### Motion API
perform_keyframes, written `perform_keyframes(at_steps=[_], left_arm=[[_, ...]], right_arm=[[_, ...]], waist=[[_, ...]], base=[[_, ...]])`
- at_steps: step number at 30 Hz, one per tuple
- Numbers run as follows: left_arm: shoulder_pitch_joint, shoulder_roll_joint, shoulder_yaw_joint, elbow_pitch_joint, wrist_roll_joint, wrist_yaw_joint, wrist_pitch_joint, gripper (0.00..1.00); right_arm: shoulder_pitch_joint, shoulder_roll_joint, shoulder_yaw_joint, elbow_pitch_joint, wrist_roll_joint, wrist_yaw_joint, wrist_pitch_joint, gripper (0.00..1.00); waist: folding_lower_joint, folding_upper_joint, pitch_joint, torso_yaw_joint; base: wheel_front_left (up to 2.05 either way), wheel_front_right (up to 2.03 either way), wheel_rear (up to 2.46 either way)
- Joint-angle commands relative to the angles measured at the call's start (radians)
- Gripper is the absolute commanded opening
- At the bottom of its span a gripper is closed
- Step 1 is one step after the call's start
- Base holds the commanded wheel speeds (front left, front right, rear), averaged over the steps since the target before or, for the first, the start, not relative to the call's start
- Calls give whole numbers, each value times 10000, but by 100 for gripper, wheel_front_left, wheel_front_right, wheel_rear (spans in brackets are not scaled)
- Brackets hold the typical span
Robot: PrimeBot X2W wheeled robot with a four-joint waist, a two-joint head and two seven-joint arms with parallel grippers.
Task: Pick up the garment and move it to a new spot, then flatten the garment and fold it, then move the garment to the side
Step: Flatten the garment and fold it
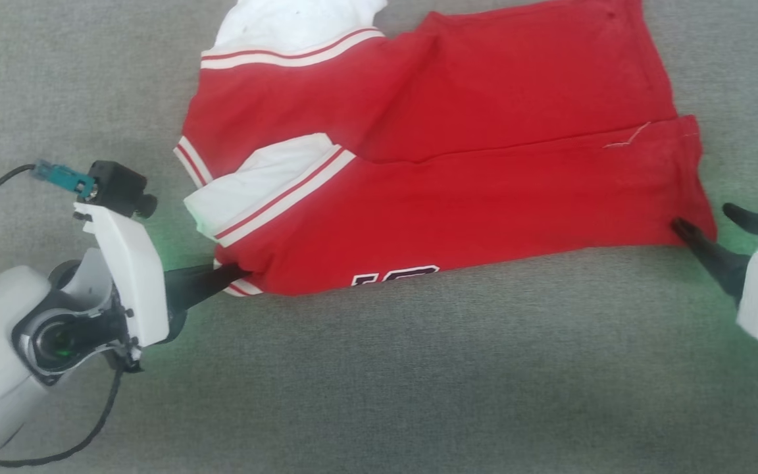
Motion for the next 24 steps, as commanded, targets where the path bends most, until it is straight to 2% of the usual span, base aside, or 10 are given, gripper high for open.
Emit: perform_keyframes(at_steps=[1,7,8,9,10,11,12,17,24], left_arm=[[132,-464,-225,74,151,8,-52,0],[15,-885,-233,180,420,-45,-255,0],[0,-973,-222,215,457,-54,-287,0],[0,-973,-222,215,457,-54,-287,0],[-18,-1040,-209,267,481,-61,-341,0],[-38,-1096,-194,329,528,-62,-402,0],[-54,-1128,-178,363,566,-61,-467,0],[47,-1074,-87,171,836,-70,-913,0],[748,-297,-121,-626,1152,-91,-1630,0]], right_arm=[[-328,-303,202,-87,-129,-1,785,100],[-888,-339,505,411,-162,1,2476,100],[-873,-339,574,478,-103,1,2694,76],[-873,-339,574,478,-103,1,2694,76],[-903,-309,587,538,-88,1,2832,48],[-912,-309,582,554,-76,1,2912,27],[-908,-300,563,542,-63,1,2940,0],[-349,-425,57,166,23,-1,2824,0],[1248,-494,-790,-1004,231,-1,2736,0]], waist=[[0,-1,106,137],[0,-1,334,494],[0,-1,357,564],[0,-1,357,564],[0,-1,366,616],[0,-1,367,669],[0,-1,361,697],[0,-1,62,869],[0,-1,-597,885]], base=[[0,0,0],[0,0,0],[0,0,0],[0,0,0],[0,0,0],[0,0,0],[0,0,0],[0,0,0],[0,0,0]])
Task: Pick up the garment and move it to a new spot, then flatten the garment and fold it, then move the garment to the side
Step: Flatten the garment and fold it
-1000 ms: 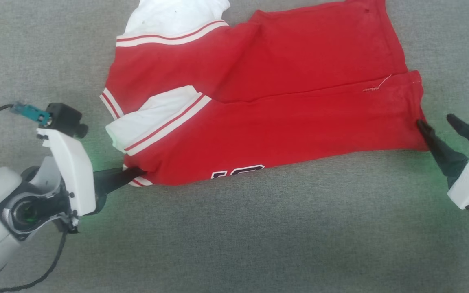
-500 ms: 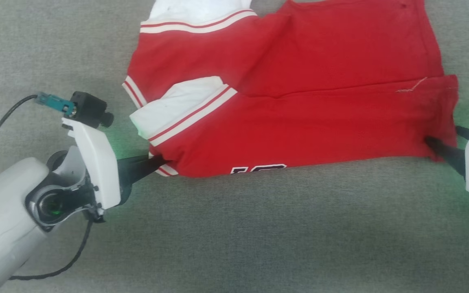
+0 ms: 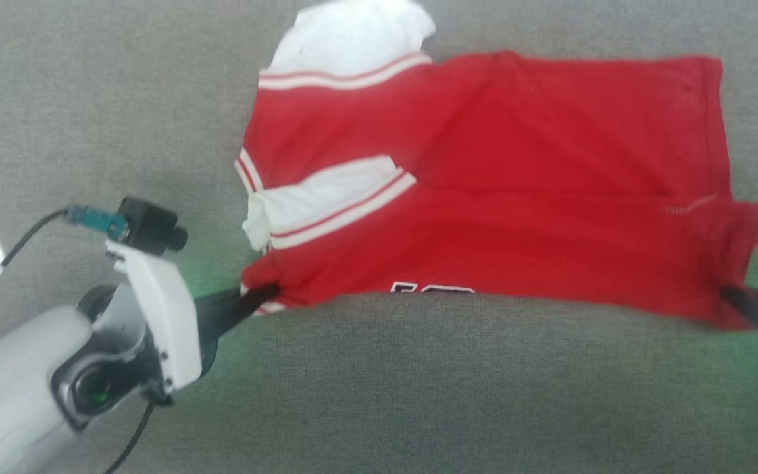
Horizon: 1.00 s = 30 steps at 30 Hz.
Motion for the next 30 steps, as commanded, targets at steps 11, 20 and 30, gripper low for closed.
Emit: perform_keyframes(at_steps=[11,20,30], left_arm=[[1532,1305,-250,-1456,98,17,-812,0],[1606,1472,73,-998,368,686,-1633,100],[1002,1627,1123,-153,742,1248,-3389,100]], right_arm=[[2539,410,-1015,-1611,121,-1,18,0],[2399,563,-1218,-1606,-60,1,-1450,100],[1138,1275,-648,-1203,-799,-1,-4967,100]], waist=[[0,0,-493,-80],[0,0,-712,-117],[0,0,-690,-800]], base=[[0,0,0],[0,0,0],[0,0,0]])
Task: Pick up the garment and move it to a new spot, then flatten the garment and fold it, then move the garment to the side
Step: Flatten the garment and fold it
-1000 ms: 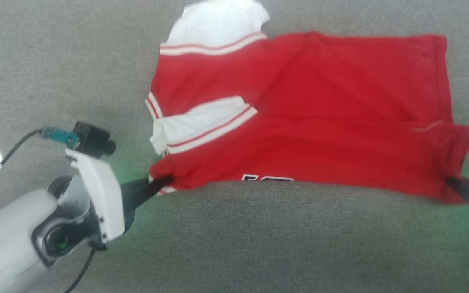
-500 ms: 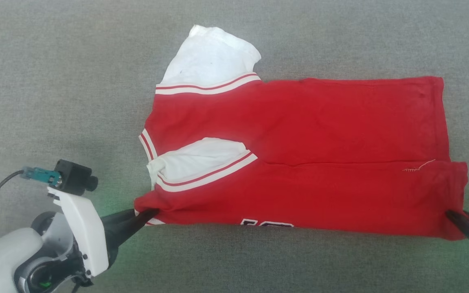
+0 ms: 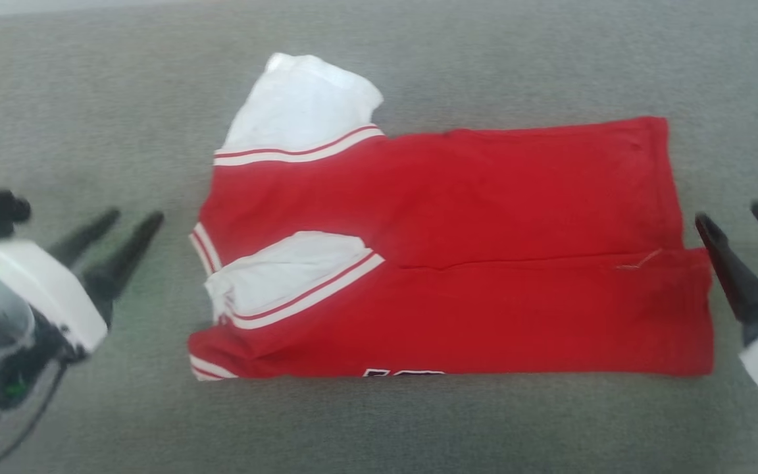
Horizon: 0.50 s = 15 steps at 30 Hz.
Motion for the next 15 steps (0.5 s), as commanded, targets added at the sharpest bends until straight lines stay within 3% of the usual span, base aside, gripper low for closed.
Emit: perform_keyframes(at_steps=[1,7,15], left_arm=[[-199,-118,71,54,180,-8,-119,100],[-1774,-549,663,1290,877,-15,-547,100],[-3740,-670,494,3416,1476,-561,991,100]], right_arm=[[-193,107,78,54,-79,2,-314,100],[-1015,904,979,507,-639,2,-3153,100],[-1499,1787,1531,1029,-1074,2,-5208,100]], waist=[[0,-1,91,-229],[0,-1,519,-1253],[0,-1,1102,-2525]], base=[[0,0,0],[0,0,0],[0,0,0]])
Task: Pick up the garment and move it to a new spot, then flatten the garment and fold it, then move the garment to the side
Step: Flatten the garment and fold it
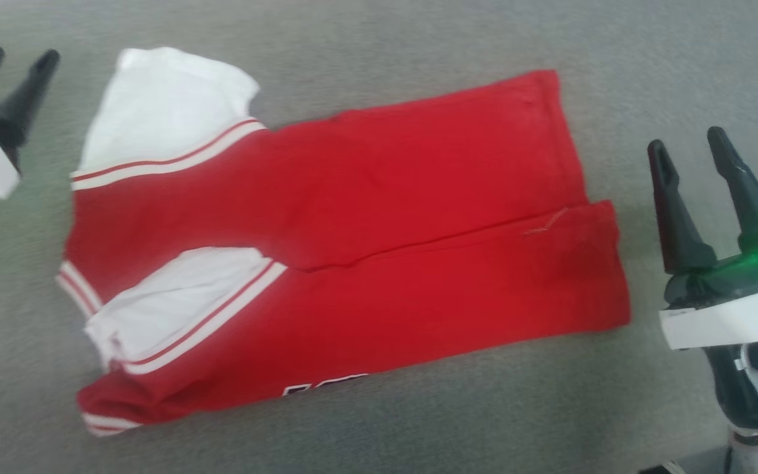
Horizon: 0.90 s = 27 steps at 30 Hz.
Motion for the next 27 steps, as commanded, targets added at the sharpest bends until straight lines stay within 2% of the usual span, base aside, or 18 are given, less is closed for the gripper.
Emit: perform_keyframes(at_steps=[1,5,10,16,20,21,24,27], left_arm=[[-263,-47,-8,210,49,-110,259,100],[-1107,-272,-357,1015,-25,-356,1940,100],[-2079,-210,-880,1514,-281,-578,4725,100],[-3012,-111,-1223,2036,-97,-578,6577,100],[-3129,-486,-1369,2106,-494,-636,7599,100],[-3145,-590,-1365,2064,-614,-658,7786,65],[-3145,-748,-1479,1908,-666,-699,8044,0],[-3162,-844,-1421,1745,-666,-702,7854,0]], right_arm=[[-81,84,67,85,-50,2,-140,100],[-17,224,177,238,-57,2,-443,100],[-83,182,335,410,26,2,-548,100],[-255,181,588,495,115,2,-558,100],[-326,165,605,561,235,2,-577,100],[-391,94,610,585,253,2,-511,100],[-695,-104,722,662,290,2,-200,100],[-1357,-364,868,693,459,2,335,100]], waist=[[-1,0,320,-461],[-1,0,528,-799],[-1,0,816,-1182],[-1,0,1200,-1520],[-1,0,1378,-1559],[-1,0,1397,-1544],[-1,0,1437,-1447],[-1,0,1440,-1282]], base=[[0,0,0],[0,0,0],[0,0,0],[0,0,0],[0,0,0],[0,0,0],[0,0,0],[0,0,0]])
